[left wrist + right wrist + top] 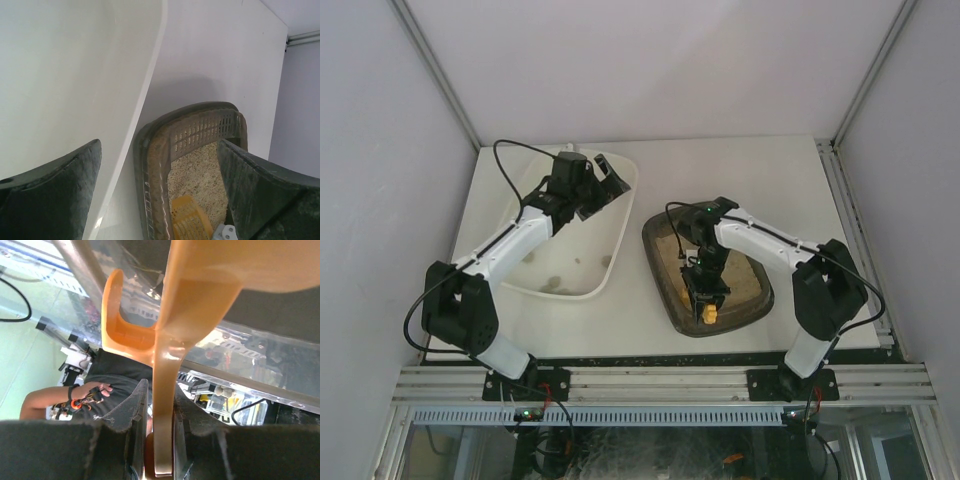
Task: Clean the litter box
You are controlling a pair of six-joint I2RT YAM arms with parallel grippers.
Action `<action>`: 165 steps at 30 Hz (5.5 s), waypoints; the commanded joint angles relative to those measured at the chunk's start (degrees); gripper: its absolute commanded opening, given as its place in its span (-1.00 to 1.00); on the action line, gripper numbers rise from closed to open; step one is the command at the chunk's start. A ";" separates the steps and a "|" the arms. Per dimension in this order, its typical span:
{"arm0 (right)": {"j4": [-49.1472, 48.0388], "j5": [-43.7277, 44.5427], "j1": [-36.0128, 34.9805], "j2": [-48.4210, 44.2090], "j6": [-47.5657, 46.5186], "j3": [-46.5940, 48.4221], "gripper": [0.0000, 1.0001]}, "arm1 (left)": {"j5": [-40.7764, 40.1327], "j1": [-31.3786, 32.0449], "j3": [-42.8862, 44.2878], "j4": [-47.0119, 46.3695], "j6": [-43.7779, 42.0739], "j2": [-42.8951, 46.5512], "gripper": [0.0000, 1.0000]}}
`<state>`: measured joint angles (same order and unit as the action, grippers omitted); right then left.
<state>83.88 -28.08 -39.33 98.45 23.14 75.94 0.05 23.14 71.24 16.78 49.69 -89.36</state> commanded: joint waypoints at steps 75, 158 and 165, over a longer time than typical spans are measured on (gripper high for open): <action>-54.69 -32.25 30.79 -48.02 10.46 -45.36 -1.00 | -6.20 1.39 8.22 6.32 -23.68 -7.67 0.99; -39.73 -23.63 6.66 -8.87 -4.40 4.25 -1.00 | 13.66 -24.99 31.04 6.68 -19.33 -0.60 0.99; -23.43 -7.85 -2.66 9.08 -18.72 27.79 -1.00 | 10.46 -32.56 31.76 7.61 -15.44 -0.92 0.99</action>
<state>51.13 -45.04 -38.33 104.27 14.15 98.21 10.52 -6.63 100.73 24.97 29.56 -90.85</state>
